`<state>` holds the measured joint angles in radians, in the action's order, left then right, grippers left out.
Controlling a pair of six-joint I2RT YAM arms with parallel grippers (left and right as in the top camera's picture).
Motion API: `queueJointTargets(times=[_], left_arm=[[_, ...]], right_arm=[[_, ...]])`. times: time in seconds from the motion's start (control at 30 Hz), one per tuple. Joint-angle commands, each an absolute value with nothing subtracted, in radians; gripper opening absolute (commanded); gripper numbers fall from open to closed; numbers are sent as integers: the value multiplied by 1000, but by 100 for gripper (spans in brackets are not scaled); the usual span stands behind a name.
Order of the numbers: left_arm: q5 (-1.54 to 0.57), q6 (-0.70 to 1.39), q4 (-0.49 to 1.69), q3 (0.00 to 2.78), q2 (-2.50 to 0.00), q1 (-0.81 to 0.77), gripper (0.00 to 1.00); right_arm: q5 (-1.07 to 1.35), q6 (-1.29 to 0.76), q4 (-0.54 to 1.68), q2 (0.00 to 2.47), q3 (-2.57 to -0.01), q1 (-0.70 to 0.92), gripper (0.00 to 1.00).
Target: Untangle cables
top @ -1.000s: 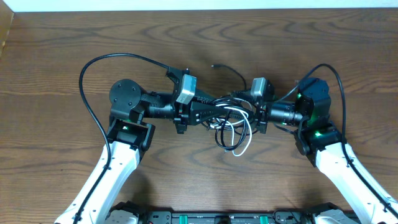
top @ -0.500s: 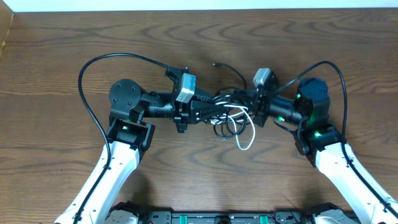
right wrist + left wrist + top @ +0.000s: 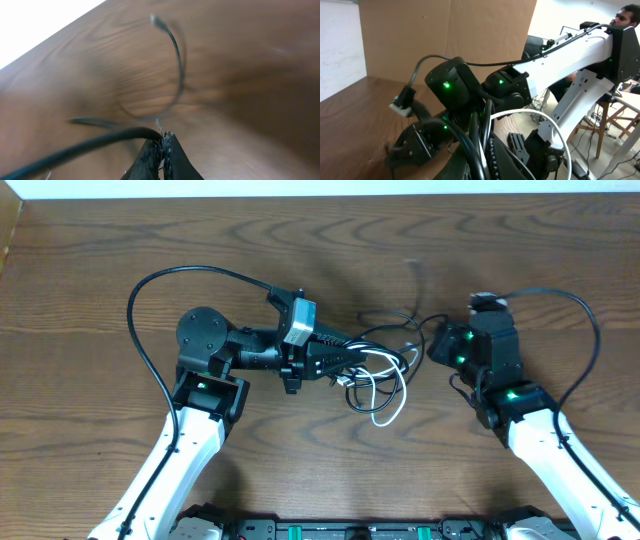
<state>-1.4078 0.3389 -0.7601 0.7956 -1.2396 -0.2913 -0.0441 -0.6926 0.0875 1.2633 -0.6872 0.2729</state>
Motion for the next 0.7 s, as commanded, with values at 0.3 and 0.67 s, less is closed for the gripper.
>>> queueJointTargets(times=[0.3,0.67], left_arm=[[-1421,326,-772,809,-1229,-292,8],[-1394,326,-772,809,-1229,-292,8]], right_arm=[[-52,-860,55,1264,-693,189,99],[313,-493,-154,1264,-693,191,99]])
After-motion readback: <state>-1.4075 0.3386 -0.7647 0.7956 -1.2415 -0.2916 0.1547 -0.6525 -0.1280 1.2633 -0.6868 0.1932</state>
